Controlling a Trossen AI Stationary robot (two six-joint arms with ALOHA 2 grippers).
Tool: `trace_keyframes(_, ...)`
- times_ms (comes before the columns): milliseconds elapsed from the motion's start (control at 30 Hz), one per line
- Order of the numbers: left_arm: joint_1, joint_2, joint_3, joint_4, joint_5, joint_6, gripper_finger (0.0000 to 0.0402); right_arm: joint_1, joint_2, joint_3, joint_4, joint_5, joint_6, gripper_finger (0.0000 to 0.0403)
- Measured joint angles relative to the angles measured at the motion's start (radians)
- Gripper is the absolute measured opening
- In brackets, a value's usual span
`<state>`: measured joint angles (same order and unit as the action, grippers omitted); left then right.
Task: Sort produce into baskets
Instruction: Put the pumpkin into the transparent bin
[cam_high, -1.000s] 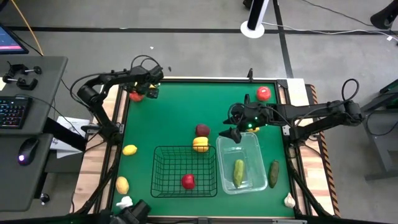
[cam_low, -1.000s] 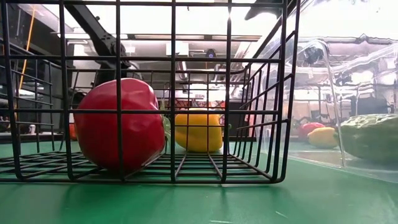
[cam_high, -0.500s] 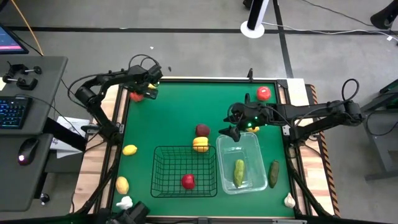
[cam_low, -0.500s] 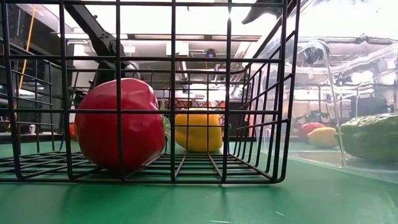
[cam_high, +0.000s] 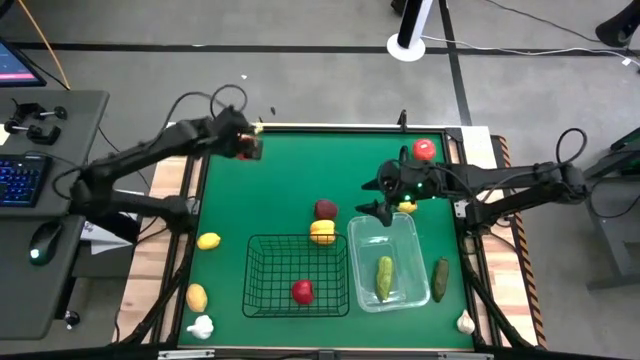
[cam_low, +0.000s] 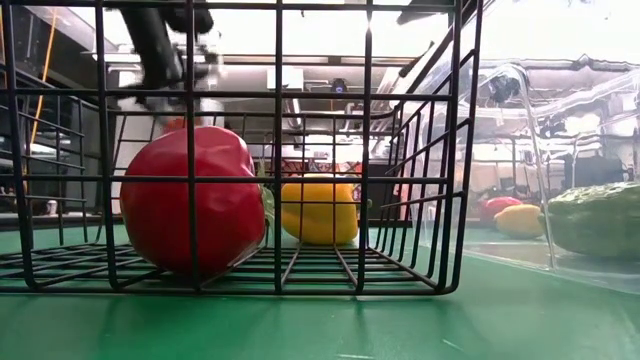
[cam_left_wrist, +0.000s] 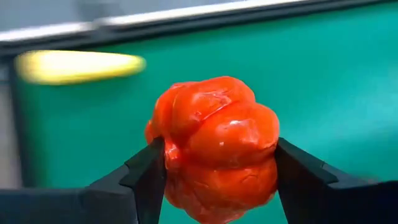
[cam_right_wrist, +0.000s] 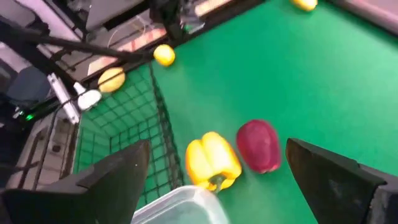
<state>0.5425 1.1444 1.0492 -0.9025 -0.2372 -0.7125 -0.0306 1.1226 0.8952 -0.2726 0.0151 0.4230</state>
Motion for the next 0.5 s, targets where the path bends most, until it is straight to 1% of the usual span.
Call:
trace_keyframes(100,-0.187,-0.055,0.0,0.097,0.01,-0.099,0.0218,-0.03,-0.028,0.0,0.0,0.002,-0.029,0.0367)
trace_keyframes(167,-0.311,-0.065,0.0,0.185,-0.008,-0.143,0.0218,-0.047,-0.043,0.0,0.0,0.002,-0.037,0.0367)
trace_keyframes(300,-0.522,-0.021,0.0,0.412,-0.04,-0.139,0.0218,-0.077,-0.061,0.0,0.0,0.002,-0.009,0.0367)
trace_keyframes(400,-0.63,0.046,0.001,0.597,-0.052,-0.069,0.0218,-0.088,-0.064,0.0,0.0,0.0,0.031,0.0367)
trace_keyframes(500,-0.684,0.128,0.001,0.758,-0.039,0.002,0.0218,-0.087,-0.064,0.0,0.005,-0.026,0.103,0.0367)
